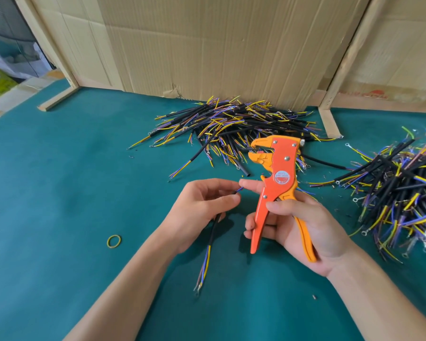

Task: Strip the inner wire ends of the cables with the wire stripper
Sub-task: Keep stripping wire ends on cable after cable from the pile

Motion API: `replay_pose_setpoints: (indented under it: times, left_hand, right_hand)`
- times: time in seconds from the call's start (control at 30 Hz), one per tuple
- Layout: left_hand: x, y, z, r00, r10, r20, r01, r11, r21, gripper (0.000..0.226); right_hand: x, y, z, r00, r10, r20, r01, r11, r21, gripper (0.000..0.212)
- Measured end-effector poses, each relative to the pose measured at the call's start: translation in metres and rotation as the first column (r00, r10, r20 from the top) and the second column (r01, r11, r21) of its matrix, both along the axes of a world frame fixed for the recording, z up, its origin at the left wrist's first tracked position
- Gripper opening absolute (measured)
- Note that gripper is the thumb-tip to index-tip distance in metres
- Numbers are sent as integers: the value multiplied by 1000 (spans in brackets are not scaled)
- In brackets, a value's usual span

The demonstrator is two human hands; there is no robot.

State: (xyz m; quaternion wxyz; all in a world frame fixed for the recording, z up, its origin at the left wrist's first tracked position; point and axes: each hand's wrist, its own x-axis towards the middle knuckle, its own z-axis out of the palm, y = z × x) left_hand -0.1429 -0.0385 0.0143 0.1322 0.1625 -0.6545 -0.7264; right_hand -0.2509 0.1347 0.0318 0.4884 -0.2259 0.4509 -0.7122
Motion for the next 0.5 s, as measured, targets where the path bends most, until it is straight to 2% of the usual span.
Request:
replay_pose_setpoints:
  times: [0.07,0.2,0.3,0.4,0.5]
  left_hand:
    - [1,-2,0,1000,-14,11,14,1000,2,26]
    - [2,-3,1,999,13,32,-11,999,-40,13]
    - [2,-3,1,998,48,43,-43,994,-102,7]
    - [1,-1,1,993,114,19,-110,984,-140,6]
    - [-1,0,0,978,209,-21,-210,970,-126,6]
  right_hand:
    - [0,0,0,1000,9,-2,-9,1000,-2,50]
    - [-2,1,0,999,34,-24,-34,999,1,55]
    - [-6,4,1,1000,-7,-13,7,1000,7,50]
    - [-14,12,4,999,-47,19,47,999,24,49]
    - [-17,19,6,999,42,8,-43,996,84,46]
